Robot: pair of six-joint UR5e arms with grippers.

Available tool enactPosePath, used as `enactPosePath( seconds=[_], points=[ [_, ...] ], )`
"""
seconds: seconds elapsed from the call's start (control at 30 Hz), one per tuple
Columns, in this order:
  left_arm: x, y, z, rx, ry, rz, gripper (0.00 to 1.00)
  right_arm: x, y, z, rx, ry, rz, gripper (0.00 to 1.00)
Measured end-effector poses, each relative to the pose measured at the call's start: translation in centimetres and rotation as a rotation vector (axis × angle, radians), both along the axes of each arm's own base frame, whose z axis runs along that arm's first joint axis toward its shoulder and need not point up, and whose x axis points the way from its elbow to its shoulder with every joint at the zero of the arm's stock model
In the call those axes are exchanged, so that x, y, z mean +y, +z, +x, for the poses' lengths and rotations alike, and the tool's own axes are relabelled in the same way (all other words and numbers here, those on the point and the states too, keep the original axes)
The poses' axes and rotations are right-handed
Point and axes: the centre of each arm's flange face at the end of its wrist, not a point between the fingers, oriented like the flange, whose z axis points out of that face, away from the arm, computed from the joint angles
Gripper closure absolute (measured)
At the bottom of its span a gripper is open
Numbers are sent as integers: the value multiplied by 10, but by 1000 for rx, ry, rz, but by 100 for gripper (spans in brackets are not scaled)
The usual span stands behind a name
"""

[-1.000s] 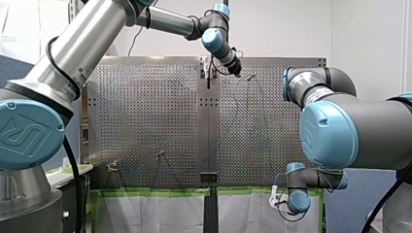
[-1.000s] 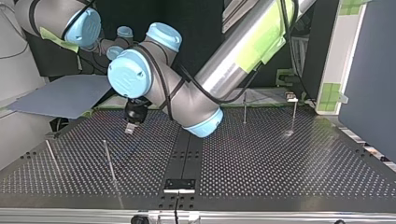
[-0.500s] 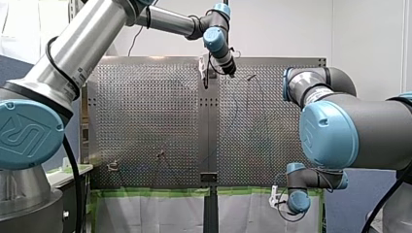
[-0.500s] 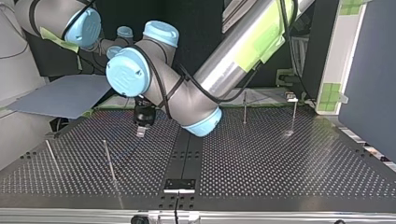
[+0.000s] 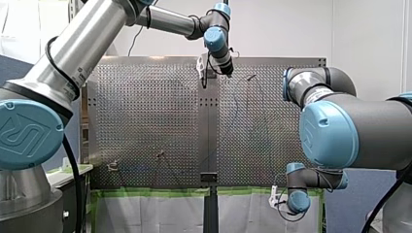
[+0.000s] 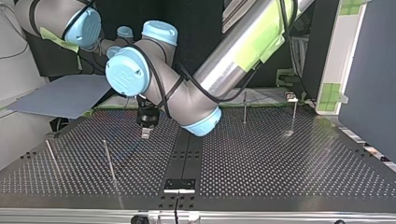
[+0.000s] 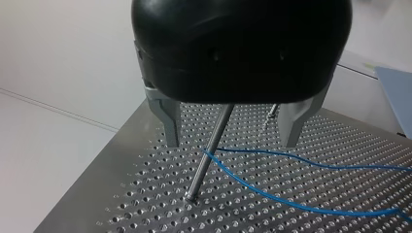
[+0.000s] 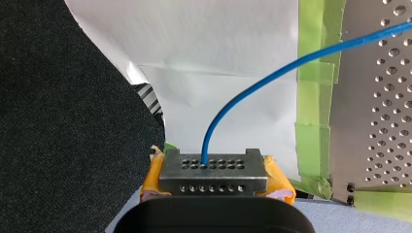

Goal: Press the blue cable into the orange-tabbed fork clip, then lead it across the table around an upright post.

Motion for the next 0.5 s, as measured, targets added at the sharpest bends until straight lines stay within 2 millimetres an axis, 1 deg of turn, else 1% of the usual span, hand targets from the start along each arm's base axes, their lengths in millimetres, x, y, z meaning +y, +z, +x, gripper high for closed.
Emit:
enactPosePath(
  seconds=[0.27, 0.37, 0.5],
  points=[
    [0, -1, -4, 7, 5, 15, 2, 0, 0, 0, 1, 1, 2, 100],
    [1, 2, -13, 13, 15, 37, 2, 0, 0, 0, 1, 1, 3, 100],
    [0, 11, -37, -4, 21, 45, 2, 0, 0, 0, 1, 0, 4, 100]
  ],
)
